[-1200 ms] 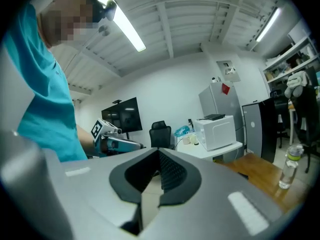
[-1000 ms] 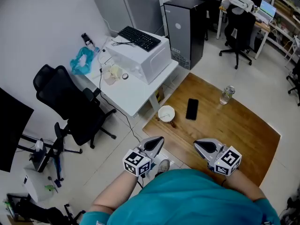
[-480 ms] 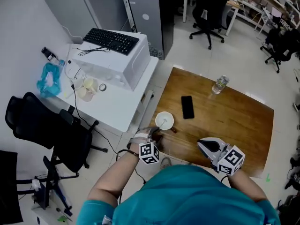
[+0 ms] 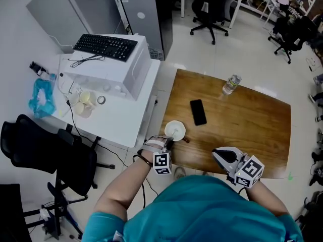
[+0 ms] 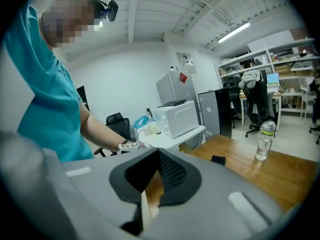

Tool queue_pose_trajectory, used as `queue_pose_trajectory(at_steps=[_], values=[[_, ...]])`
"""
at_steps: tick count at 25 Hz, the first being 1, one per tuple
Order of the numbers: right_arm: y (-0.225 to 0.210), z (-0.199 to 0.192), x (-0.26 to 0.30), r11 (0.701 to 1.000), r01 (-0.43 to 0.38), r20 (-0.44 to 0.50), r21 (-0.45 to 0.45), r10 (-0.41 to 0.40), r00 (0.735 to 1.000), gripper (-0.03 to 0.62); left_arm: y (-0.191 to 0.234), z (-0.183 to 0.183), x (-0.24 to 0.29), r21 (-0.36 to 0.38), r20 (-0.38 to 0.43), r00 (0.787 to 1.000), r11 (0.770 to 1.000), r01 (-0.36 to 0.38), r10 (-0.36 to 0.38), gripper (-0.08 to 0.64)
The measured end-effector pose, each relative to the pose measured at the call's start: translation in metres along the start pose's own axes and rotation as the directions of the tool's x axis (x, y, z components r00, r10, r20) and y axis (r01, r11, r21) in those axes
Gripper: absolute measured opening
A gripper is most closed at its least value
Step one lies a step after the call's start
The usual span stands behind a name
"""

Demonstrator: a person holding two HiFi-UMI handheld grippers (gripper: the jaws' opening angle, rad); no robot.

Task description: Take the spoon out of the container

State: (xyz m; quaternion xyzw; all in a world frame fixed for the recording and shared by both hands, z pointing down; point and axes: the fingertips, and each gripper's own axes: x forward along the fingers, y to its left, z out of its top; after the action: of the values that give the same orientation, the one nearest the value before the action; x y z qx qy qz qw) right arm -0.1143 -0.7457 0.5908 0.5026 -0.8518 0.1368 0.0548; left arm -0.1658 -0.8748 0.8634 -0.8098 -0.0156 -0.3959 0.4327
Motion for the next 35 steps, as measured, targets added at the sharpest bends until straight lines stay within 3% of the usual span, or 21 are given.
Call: queue_pose_trajectory(at_steps=[7,11,13,16,17,19,24,27,28,30,31,32,35], values=[[0.006,0.007,0.005,1.000,-0.004,0.001,0.003,0.004,1.000,0.002,0.018,0.018,-0.034,-0.069,0.089,0.996,0.998,-0.010,0.016,0.057],[0.011,0.011,0.004,1.000,-0.019,-0.001,-0.004,0.019,1.000,0.002,0.042,0.032,-0.069,-0.238,0.174,0.984,0.971,-0.005,0.047,0.055],[0.012,0.013,0.000,1.000,-0.022,0.002,-0.010,0.022,1.000,0.002,0.056,0.039,-0.092,-0.384,0.236,0.969,0.923,0.024,0.073,0.054],[0.013,0.017,-0.011,0.999,-0.026,0.012,-0.023,0.026,1.000,0.002,0.076,0.057,-0.131,-0.589,0.344,0.930,0.801,0.108,0.128,0.054],[0.013,0.018,-0.017,0.999,-0.026,0.017,-0.024,0.026,1.000,0.002,0.081,0.065,-0.144,-0.632,0.374,0.915,0.764,0.132,0.151,0.054],[0.012,0.021,-0.033,1.000,-0.020,0.034,-0.018,0.021,0.999,0.002,0.091,0.088,-0.169,-0.681,0.421,0.884,0.714,0.162,0.202,0.054],[0.008,0.050,-0.111,1.000,0.010,0.083,-0.017,-0.008,0.996,0.002,0.110,0.180,-0.222,-0.729,0.503,0.814,0.648,0.220,0.290,0.054],[0.010,0.038,-0.176,0.999,0.018,0.127,-0.032,-0.014,0.992,0.002,0.091,0.248,-0.235,-0.743,0.526,0.796,0.617,0.260,0.299,0.054],[0.013,0.020,-0.198,0.999,0.018,0.146,-0.041,-0.012,0.989,0.002,0.073,0.270,-0.236,-0.741,0.531,0.793,0.618,0.263,0.300,0.054],[0.019,-0.018,-0.250,0.998,0.006,0.180,-0.063,0.006,0.984,0.002,0.036,0.317,-0.230,-0.709,0.547,0.773,0.668,0.225,0.320,0.054],[0.019,-0.031,-0.279,0.997,-0.006,0.192,-0.074,0.020,0.981,0.002,0.022,0.345,-0.228,-0.703,0.550,0.767,0.679,0.210,0.332,0.054],[0.016,-0.039,-0.309,0.996,-0.020,0.199,-0.083,0.036,0.979,0.002,0.014,0.375,-0.228,-0.711,0.546,0.763,0.673,0.205,0.345,0.054],[0.004,-0.053,-0.389,0.993,-0.060,0.200,-0.097,0.079,0.977,0.002,0.002,0.459,-0.235,-0.765,0.520,0.757,0.610,0.208,0.395,0.054]])
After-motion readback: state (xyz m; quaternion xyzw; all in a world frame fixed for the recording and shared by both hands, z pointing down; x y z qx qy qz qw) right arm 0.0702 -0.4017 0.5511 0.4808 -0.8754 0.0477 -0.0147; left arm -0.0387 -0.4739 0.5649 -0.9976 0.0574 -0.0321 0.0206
